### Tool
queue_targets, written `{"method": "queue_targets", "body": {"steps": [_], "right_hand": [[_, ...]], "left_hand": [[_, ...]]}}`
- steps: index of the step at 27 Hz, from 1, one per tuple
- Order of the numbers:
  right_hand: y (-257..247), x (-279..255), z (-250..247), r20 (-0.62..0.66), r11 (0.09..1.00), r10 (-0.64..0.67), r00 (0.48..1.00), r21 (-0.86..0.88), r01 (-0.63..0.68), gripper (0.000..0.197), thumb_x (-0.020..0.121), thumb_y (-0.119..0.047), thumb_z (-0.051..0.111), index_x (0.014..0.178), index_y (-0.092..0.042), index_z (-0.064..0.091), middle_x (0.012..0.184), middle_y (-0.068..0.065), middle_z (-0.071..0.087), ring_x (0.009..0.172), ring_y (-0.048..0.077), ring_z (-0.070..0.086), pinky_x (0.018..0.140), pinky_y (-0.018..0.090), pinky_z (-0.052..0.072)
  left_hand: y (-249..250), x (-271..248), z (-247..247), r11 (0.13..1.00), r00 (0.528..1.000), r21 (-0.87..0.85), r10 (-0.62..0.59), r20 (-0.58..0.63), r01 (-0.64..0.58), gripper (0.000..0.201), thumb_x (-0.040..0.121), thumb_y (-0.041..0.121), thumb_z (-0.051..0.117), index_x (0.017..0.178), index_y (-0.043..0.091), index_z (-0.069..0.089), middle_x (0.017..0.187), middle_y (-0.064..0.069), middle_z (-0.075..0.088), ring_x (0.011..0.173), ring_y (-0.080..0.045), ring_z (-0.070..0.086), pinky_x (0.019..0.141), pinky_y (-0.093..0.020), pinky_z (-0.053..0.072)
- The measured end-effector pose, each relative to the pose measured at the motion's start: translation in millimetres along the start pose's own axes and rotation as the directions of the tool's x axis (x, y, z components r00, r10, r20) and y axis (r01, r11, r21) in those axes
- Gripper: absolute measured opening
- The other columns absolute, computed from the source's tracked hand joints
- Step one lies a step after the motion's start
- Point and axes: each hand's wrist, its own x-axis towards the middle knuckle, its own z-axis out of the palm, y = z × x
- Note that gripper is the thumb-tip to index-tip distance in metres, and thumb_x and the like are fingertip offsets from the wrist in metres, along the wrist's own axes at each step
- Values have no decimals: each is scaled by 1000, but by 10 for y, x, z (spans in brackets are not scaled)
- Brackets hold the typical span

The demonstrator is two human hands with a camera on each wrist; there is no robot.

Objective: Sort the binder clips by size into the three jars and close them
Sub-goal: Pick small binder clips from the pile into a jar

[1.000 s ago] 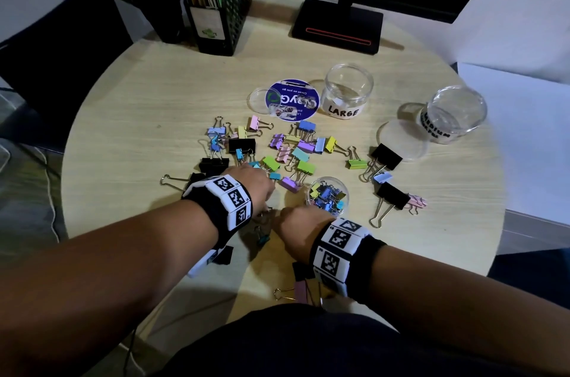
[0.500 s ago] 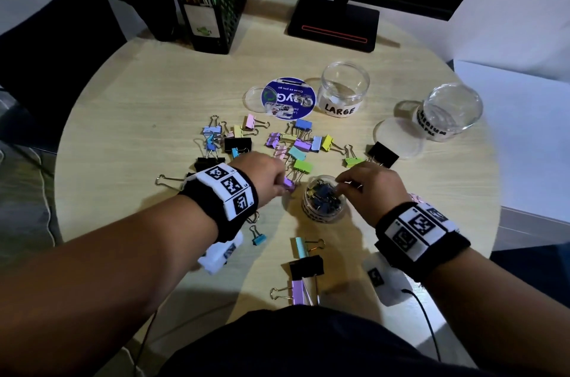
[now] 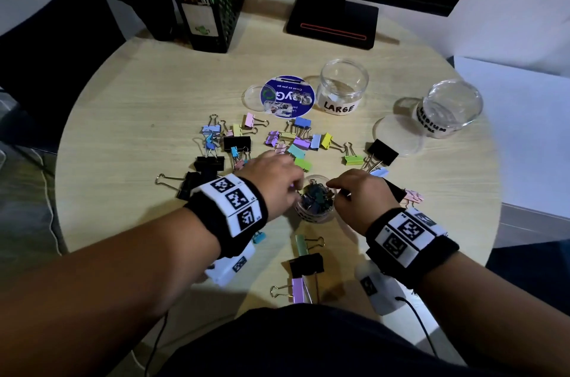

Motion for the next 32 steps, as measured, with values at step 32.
{"method": "queue_targets", "body": {"steps": [32], "right_hand": [[-60,15,20,179,975,-38,983,-209,75,83,71,-59,66,141,-30,33,141,-5,42,125,19,37,104,36,35]], "left_hand": [[-67,-33,-85,996,997,-50,-70,24,71,18,80,39,64,97,34,60,94,17,60,89,-7,51,82,-26,40]]}}
